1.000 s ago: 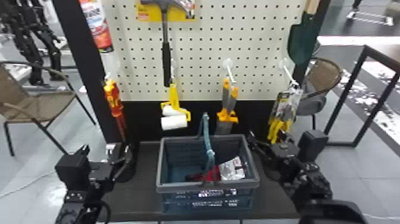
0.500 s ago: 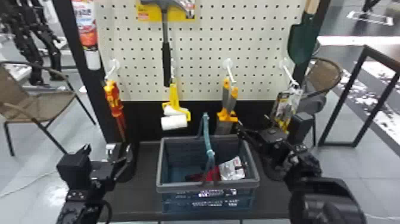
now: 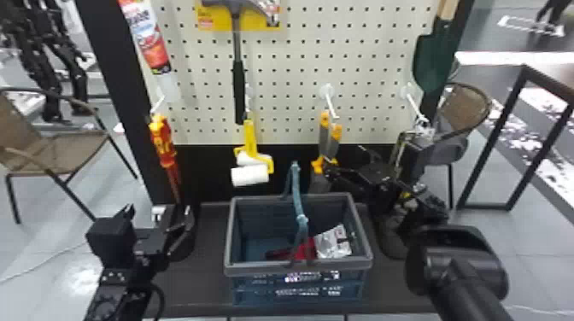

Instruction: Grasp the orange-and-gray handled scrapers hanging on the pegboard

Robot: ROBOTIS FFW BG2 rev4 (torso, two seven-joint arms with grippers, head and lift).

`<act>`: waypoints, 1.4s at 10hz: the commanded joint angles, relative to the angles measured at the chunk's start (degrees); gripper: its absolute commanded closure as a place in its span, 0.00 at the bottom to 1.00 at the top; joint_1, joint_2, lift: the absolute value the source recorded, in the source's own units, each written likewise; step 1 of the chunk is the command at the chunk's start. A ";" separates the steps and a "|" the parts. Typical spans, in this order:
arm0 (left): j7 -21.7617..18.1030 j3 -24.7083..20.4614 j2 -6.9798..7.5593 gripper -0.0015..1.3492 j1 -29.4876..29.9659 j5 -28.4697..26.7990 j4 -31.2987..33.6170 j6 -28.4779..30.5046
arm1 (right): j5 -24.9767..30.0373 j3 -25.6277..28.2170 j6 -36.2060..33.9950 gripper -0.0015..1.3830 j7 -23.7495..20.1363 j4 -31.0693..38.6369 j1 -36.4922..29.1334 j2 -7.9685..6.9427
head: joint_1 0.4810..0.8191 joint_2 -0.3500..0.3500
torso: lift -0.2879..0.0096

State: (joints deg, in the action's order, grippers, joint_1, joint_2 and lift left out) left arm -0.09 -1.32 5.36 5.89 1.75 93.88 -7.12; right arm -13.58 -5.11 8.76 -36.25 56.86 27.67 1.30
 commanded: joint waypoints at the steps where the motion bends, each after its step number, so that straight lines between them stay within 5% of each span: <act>1: 0.00 0.18 0.00 0.09 -0.17 0.01 -0.19 -0.09 | -1.01 -2.45 1.17 0.12 -1.28 -3.33 2.65 0.28 | 0.20 0.50 | 0.63; 5: 0.00 0.97 0.00 0.09 -1.31 0.27 -1.07 -0.44 | -4.09 -6.75 4.69 0.12 -7.16 -12.21 9.33 0.98 | 0.20 0.50 | 0.63; 9: 0.00 1.50 0.09 0.09 -1.75 0.45 -1.86 -0.70 | -6.64 -11.32 8.29 0.13 -11.21 -21.97 13.99 -0.34 | 0.20 0.50 | 0.63; 10: -0.09 1.67 0.09 0.09 -2.02 0.54 -2.04 -0.88 | -6.90 -11.32 8.82 0.21 -11.30 -23.46 14.52 -0.60 | 0.20 0.50 | 0.63; 11: -0.09 1.50 0.09 0.09 -2.02 0.62 -2.04 -0.97 | -6.90 -11.32 9.61 0.54 -11.30 -23.90 14.69 -0.60 | 0.20 0.50 | 0.63; 12: -0.09 1.23 0.09 0.09 -1.75 0.71 -2.04 -0.97 | -8.13 -11.23 10.05 0.70 -11.03 -24.51 14.69 -0.51 | 0.20 0.50 | 0.63; 14: -0.09 1.23 0.09 0.09 -1.58 0.89 -2.04 -1.05 | -8.57 -11.06 10.40 0.77 -10.68 -25.04 14.61 -0.43 | 0.20 0.50 | 0.63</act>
State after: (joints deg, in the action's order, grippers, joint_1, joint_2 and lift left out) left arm -0.21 -0.09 5.46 4.26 2.61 91.84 -8.15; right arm -22.02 -16.19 19.07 -46.94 32.03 42.33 0.86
